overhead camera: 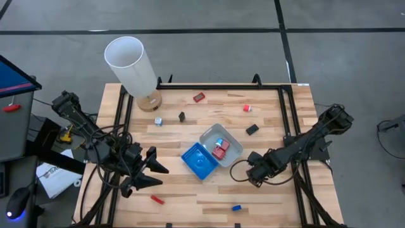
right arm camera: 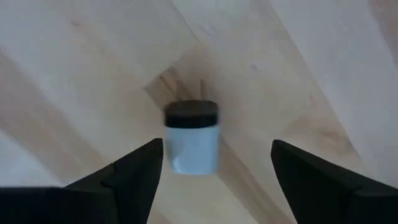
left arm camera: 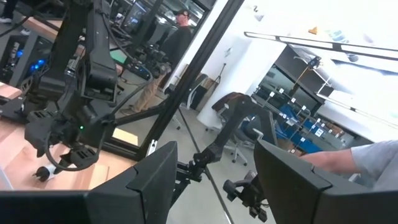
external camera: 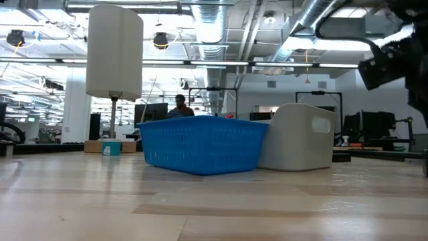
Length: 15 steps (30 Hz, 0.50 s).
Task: Pick & Place Office items
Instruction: Put the white charger adapter into the gray bin
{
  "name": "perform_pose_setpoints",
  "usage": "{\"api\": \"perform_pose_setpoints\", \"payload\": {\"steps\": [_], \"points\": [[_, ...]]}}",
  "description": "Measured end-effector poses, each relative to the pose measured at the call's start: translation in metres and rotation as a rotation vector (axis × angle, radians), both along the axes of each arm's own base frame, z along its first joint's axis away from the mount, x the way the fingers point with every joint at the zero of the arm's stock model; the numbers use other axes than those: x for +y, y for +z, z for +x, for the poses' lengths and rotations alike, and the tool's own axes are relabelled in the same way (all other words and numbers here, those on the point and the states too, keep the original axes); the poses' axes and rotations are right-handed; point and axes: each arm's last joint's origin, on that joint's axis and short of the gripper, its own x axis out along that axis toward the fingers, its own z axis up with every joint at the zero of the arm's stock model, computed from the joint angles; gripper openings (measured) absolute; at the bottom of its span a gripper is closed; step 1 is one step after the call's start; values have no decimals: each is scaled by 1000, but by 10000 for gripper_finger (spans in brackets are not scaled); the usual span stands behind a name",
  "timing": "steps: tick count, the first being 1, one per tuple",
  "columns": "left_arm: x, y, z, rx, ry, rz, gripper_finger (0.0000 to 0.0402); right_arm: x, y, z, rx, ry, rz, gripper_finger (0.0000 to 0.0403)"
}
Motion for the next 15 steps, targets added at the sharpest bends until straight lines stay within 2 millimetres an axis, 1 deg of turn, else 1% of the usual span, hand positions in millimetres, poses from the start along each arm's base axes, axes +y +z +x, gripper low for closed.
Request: {"api": "perform_pose_setpoints", "payload": {"steps": [5, 10, 15], "points": [[0, 4, 0, -8, 2, 0, 210, -1, -7, -2, -4, -9, 17, 291], [0, 6, 0, -10, 2, -1, 210, -1, -10, -3, -13, -28, 25, 289], [0, 5, 0, -4, 2, 5, 210, -3, -12, -3, -8, -53, 23, 271]]}}
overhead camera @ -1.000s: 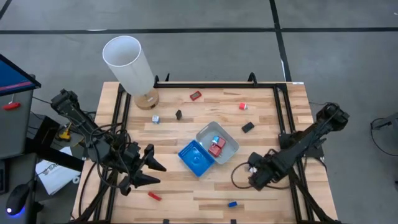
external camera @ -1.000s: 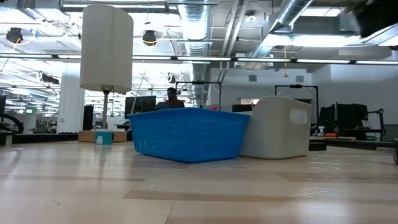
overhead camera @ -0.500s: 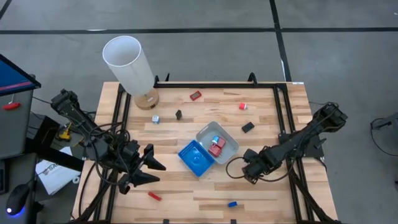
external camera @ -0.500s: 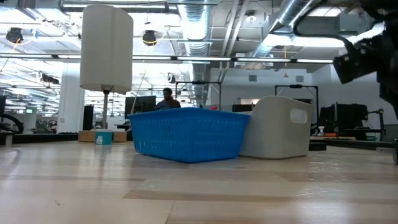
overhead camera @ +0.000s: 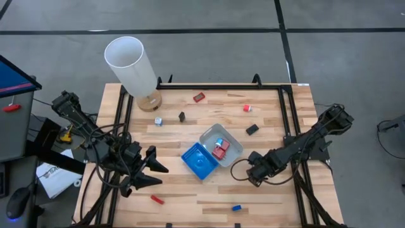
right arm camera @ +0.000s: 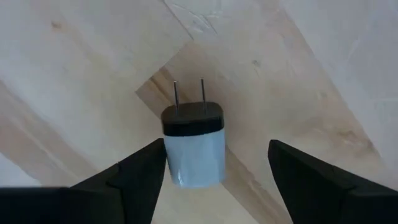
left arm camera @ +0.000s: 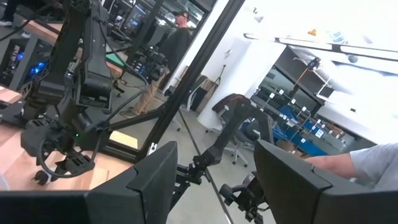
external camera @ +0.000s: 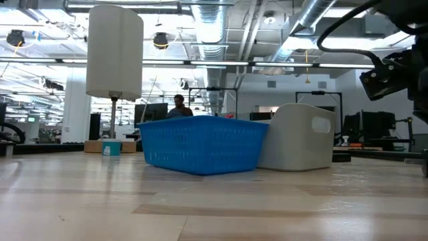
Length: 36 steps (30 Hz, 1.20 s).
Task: Pick & Place Office items
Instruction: Put the white charger adapter into the gray bin
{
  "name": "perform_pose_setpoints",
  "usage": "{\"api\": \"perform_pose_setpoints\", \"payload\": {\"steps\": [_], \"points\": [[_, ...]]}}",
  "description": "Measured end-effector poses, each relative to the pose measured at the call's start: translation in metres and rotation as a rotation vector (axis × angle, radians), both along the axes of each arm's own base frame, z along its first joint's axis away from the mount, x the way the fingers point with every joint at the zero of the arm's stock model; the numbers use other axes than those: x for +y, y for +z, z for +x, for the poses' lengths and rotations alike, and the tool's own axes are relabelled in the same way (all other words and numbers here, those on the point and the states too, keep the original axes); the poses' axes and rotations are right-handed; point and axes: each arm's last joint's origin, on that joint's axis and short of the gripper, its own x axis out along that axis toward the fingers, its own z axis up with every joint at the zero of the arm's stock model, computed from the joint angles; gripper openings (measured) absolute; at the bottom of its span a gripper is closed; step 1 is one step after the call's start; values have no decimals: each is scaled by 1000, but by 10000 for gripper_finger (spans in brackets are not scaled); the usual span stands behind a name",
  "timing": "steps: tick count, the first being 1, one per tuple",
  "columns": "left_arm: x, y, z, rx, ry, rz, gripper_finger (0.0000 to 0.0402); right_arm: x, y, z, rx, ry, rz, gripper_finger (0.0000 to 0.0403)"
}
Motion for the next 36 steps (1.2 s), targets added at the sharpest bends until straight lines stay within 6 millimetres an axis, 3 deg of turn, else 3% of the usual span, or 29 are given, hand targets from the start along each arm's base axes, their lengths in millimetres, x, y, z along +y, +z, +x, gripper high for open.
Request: {"api": "perform_pose_setpoints", "payload": {"steps": [6, 14, 22, 28, 36], "points": [[0, 0, 0, 2, -1, 2, 210, -1, 0, 7, -49, -18, 28, 224], [-1, 0, -1, 1, -12, 2, 210, -2, 0, 10, -51, -35, 56, 114], [-7, -2, -6, 14, -49, 16, 210, 9, 5, 9, -62, -95, 84, 112], [-9, -4, -7, 30, -57, 33, 210, 25, 30, 20, -152, -99, 89, 112], [-13, -24, -11, 212, -85, 104, 210, 40, 90, 46, -356, -114, 60, 112]]}}
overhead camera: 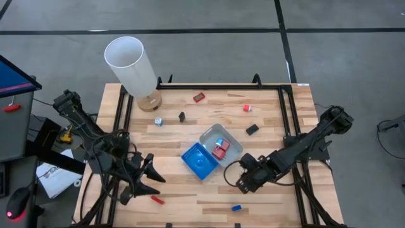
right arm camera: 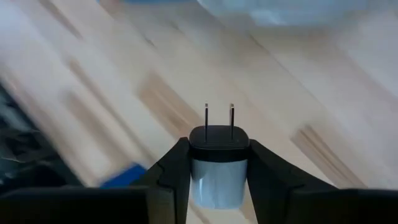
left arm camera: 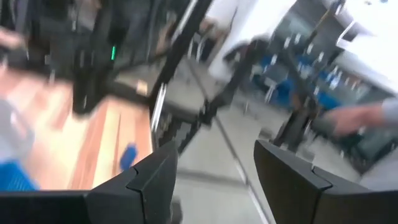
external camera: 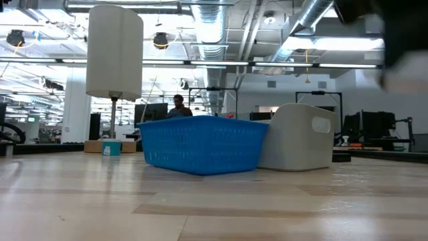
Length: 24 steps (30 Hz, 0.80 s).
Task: Pick & Place Office items
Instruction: Put the white charger adapter into the gray bin
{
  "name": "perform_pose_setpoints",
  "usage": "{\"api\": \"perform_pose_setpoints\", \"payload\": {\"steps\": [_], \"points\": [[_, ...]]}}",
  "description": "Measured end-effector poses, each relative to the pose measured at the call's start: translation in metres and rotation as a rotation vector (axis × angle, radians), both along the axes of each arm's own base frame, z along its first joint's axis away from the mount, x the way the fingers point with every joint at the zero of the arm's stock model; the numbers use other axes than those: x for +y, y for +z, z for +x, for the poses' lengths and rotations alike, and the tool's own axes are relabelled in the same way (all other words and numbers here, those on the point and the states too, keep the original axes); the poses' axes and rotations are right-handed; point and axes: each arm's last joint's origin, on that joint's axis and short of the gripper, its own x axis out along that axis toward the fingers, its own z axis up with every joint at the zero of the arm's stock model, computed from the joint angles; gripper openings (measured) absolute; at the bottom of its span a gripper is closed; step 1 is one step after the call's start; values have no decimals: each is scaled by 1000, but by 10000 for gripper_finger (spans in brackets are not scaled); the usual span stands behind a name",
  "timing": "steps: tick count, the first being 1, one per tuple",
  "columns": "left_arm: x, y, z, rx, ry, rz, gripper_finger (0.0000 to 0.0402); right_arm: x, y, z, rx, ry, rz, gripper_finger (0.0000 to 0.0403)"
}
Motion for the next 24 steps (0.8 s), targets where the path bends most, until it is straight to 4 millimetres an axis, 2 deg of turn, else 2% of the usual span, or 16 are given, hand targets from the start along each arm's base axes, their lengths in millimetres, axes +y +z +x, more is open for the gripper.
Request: {"api": "perform_pose_setpoints", "payload": {"steps": [6, 10, 18, 24], "points": [[-6, -20, -14, 202, -29, 17, 210, 1, 45, 17, -185, -29, -54, 112], [-10, -29, -23, 279, -23, 18, 210, -9, 65, 28, -271, -64, -108, 112], [-4, -65, -26, 334, 159, -21, 210, -54, 70, 51, -276, -150, -169, 112], [9, -79, -16, 327, 269, -20, 210, -87, 65, 60, -187, -164, -131, 112]]}}
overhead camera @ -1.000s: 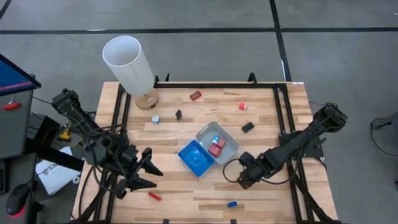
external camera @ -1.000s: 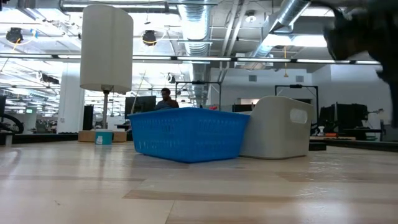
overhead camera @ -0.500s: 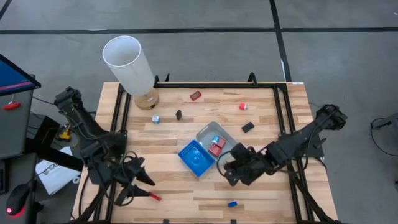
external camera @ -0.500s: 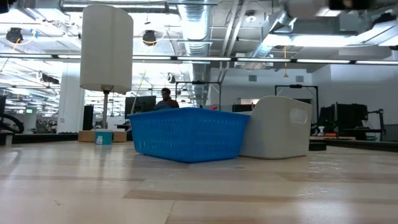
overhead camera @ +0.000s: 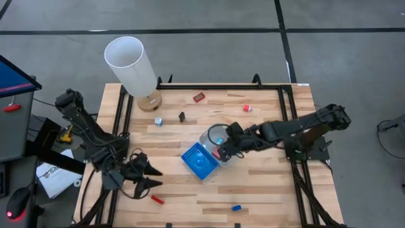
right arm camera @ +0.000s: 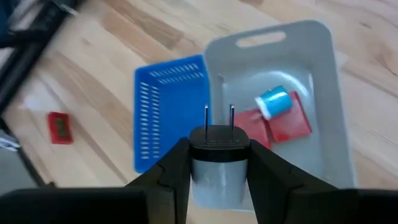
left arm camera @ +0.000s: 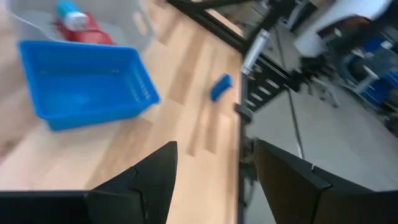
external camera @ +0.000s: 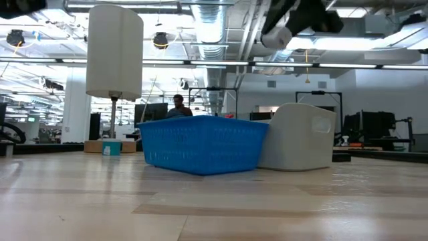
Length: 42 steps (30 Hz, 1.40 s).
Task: Pick & Place Office items
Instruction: Put the white charger adapter into the gray bin
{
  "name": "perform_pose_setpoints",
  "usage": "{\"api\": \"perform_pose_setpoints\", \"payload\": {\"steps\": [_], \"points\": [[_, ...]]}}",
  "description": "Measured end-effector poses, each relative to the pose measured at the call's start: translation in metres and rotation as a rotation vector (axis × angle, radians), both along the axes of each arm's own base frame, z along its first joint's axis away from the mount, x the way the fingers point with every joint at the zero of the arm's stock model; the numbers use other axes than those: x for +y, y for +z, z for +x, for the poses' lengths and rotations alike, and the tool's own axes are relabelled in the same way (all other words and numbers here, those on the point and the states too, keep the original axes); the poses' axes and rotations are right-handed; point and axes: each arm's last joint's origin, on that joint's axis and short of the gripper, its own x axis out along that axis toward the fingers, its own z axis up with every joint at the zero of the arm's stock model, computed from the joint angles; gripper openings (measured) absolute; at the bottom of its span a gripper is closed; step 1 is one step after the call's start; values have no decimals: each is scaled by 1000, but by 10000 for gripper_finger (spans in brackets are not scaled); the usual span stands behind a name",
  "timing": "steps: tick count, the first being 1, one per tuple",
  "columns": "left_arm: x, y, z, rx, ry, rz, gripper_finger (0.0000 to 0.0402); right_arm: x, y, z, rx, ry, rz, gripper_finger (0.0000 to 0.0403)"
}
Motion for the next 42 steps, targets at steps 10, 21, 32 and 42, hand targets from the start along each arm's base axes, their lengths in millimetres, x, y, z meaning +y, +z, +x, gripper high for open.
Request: {"api": "perform_pose_setpoints", "payload": {"steps": [10, 21, 32, 42], "points": [[21, 10, 29, -89, 11, 82, 210, -18, -46, 19, 280, 39, 83, 112], [29, 14, 38, -105, -42, 75, 210, -10, -90, 36, 427, 63, 99, 112], [27, 14, 37, -107, -69, 61, 210, -31, -100, 45, 434, 38, 92, 112], [27, 14, 37, -107, -73, 57, 210, -35, -100, 45, 438, 40, 90, 112]]}}
